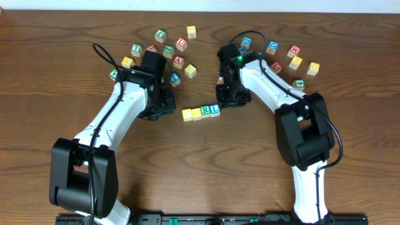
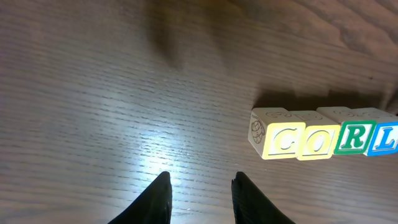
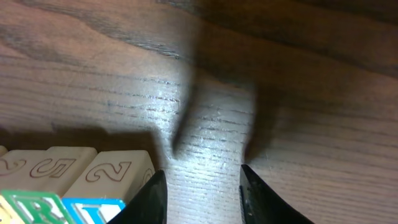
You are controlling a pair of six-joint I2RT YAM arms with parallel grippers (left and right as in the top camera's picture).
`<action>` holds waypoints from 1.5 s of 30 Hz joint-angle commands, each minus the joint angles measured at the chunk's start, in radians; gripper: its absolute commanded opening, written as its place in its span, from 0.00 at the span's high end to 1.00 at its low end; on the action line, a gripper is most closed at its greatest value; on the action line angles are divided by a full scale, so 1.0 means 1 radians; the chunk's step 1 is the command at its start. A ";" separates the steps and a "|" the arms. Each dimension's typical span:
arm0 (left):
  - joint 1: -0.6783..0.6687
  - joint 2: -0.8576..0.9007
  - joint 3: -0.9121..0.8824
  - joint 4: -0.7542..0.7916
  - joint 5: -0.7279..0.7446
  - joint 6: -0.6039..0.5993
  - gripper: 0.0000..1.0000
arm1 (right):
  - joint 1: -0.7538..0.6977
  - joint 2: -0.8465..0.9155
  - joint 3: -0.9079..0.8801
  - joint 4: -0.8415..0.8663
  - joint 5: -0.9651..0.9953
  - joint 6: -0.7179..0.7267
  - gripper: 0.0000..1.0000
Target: Spell out CORL
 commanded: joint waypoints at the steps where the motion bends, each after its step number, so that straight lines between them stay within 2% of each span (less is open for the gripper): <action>1: -0.003 0.007 -0.010 0.001 -0.005 -0.016 0.68 | -0.004 -0.026 -0.024 0.013 -0.008 0.010 0.66; 17: -0.058 0.032 -0.073 0.154 -0.001 -0.053 0.68 | -0.004 -0.026 -0.051 0.056 -0.008 0.016 0.60; 23: -0.084 0.078 -0.073 0.154 -0.002 -0.049 0.68 | -0.004 -0.026 -0.051 0.057 -0.008 0.016 0.60; 33: -0.084 0.105 -0.073 0.169 -0.002 -0.049 0.81 | 0.003 -0.026 -0.051 0.059 -0.008 0.016 0.59; 36: -0.084 0.129 -0.073 0.174 -0.001 -0.050 0.92 | 0.005 -0.026 -0.051 0.060 -0.008 0.016 0.59; 45: -0.084 0.139 -0.073 0.185 0.003 -0.048 0.92 | 0.009 -0.026 -0.051 0.060 -0.008 0.016 0.59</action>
